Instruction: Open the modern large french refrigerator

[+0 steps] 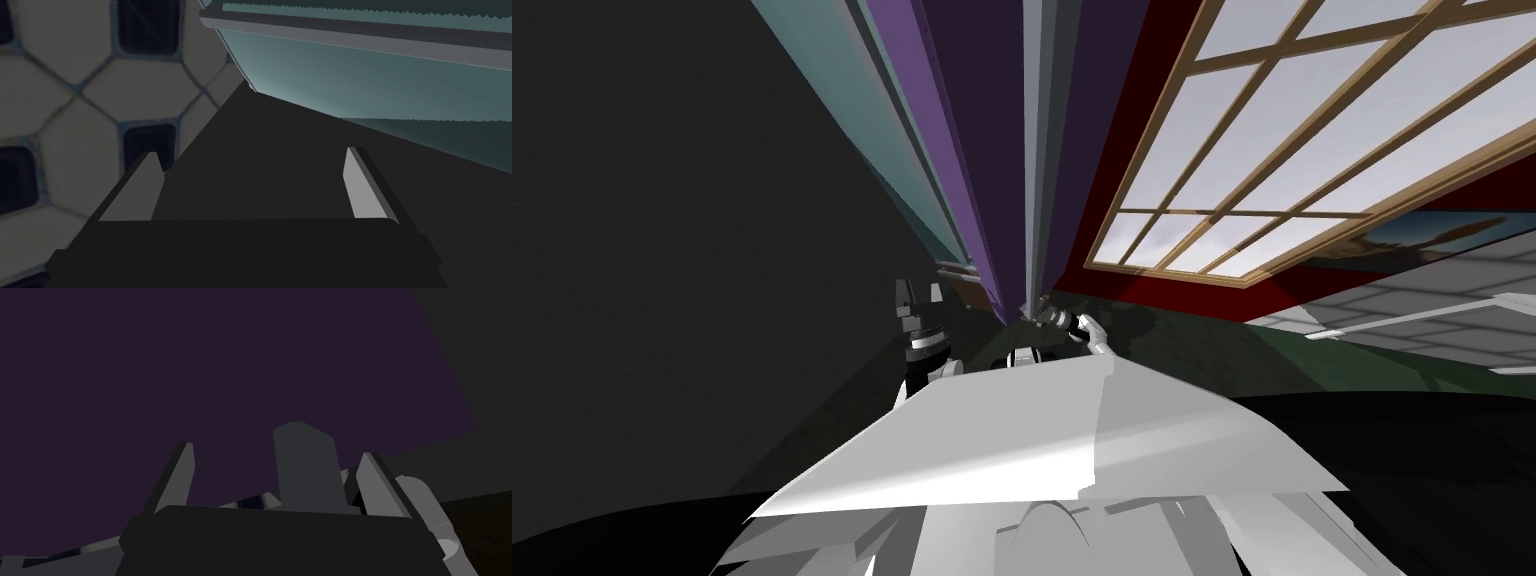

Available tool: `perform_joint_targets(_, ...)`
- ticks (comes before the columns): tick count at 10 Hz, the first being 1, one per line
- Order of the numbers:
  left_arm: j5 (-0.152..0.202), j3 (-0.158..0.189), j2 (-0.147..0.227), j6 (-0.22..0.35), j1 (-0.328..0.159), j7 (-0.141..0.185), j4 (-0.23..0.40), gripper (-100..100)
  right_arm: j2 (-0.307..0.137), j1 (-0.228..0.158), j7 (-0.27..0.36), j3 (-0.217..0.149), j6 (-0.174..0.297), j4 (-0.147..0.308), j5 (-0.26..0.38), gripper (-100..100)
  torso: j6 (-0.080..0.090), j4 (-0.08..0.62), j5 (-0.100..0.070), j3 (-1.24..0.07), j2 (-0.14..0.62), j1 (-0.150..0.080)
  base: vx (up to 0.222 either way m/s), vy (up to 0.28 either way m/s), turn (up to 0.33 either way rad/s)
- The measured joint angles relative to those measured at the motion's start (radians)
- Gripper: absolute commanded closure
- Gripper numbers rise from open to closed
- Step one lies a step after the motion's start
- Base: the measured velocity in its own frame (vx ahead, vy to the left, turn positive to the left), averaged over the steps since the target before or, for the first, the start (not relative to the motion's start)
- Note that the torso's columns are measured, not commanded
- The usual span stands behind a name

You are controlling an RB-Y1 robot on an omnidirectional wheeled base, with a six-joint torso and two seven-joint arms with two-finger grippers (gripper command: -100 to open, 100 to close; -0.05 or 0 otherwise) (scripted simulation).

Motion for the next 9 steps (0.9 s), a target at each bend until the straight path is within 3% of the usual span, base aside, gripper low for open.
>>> perform_joint_targets(3, 0.000, 0.000, 0.000, 0.000, 0.000, 0.000, 0.000, 0, 0.003, -0.014, -0.009, 0.006, 0.018, 0.002, 0.009, -100, -0.002, 0.003, 0.003, -0.003, -0.001, 0.002, -0.007, 0.001, -0.001)
perform_joint_targets(4, 0.000, 0.000, 0.000, 0.000, 0.000, 0.000, 0.000, 0, 0.001, -0.009, -0.007, 0.006, 0.021, 0.003, 0.011, 0, 0.000, -0.005, 0.002, 0.000, -0.003, 0.003, 0.000, 0.000, 0.000)
perform_joint_targets(9, 0.000, 0.000, 0.000, 0.000, 0.000, 0.000, 0.000, 0, -0.004, -0.003, -0.005, 0.005, 0.029, 0.013, 0.016, 0, 0.003, -0.018, -0.001, 0.002, -0.011, 0.000, 0.000, 0.000, 0.000)
